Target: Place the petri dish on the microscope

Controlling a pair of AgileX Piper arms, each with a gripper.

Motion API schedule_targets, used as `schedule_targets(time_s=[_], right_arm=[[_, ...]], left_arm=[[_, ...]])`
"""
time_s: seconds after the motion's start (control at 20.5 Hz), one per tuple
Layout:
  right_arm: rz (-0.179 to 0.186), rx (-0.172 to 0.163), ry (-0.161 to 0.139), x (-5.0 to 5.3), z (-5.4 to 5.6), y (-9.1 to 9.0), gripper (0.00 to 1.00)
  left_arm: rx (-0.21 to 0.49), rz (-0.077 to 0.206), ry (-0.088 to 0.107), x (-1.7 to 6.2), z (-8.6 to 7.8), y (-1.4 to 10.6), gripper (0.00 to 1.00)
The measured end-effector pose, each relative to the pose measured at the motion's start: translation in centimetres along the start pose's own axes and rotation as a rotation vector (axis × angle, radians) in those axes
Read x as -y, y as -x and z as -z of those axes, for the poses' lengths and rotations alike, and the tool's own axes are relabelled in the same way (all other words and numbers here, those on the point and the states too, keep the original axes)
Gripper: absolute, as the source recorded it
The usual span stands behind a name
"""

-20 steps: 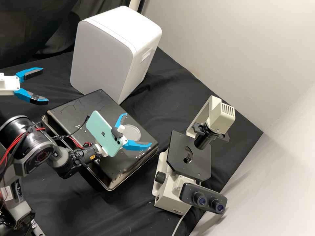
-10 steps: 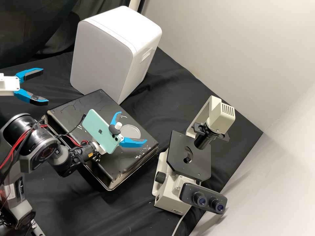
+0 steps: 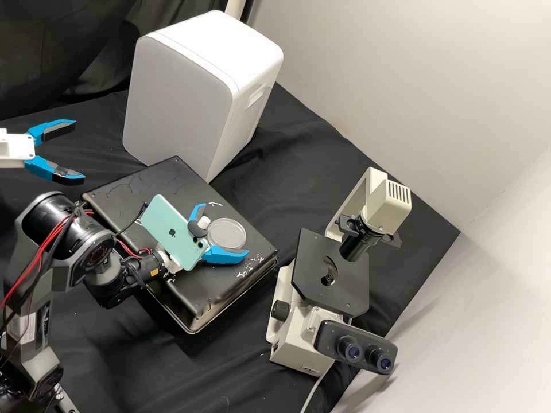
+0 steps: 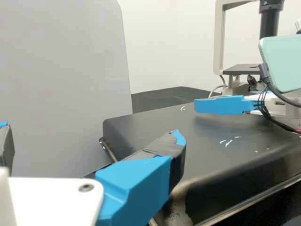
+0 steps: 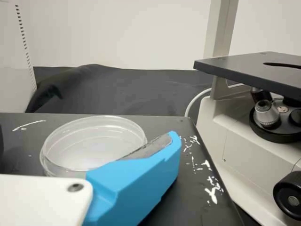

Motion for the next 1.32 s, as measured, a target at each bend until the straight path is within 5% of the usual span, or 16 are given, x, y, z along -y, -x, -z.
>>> schedule_targets(time_s=[0.44, 0.68, 0.83, 1.32], right_arm=[[0.009, 0.017, 0.028, 0.6, -0.2, 0.1, 1.0], [-0.012, 0.036, 0.113, 1.3, 0.1, -0.3, 1.0], [-0.008, 0.034, 0.131, 1.5, 0.1, -0.5, 1.0], [-0.011, 0.036, 0.136, 1.7, -0.1, -0.7, 1.0]], left_arm=[[-0.01, -0.002, 0.0, -0.03, 0.2, -0.1, 1.0], [-0.01, -0.002, 0.0, -0.03, 0.2, -0.1, 1.0], [-0.01, -0.002, 0.0, -0.03, 0.2, -0.1, 1.0], [-0.01, -0.002, 0.0, -0.03, 0.2, -0.1, 1.0]])
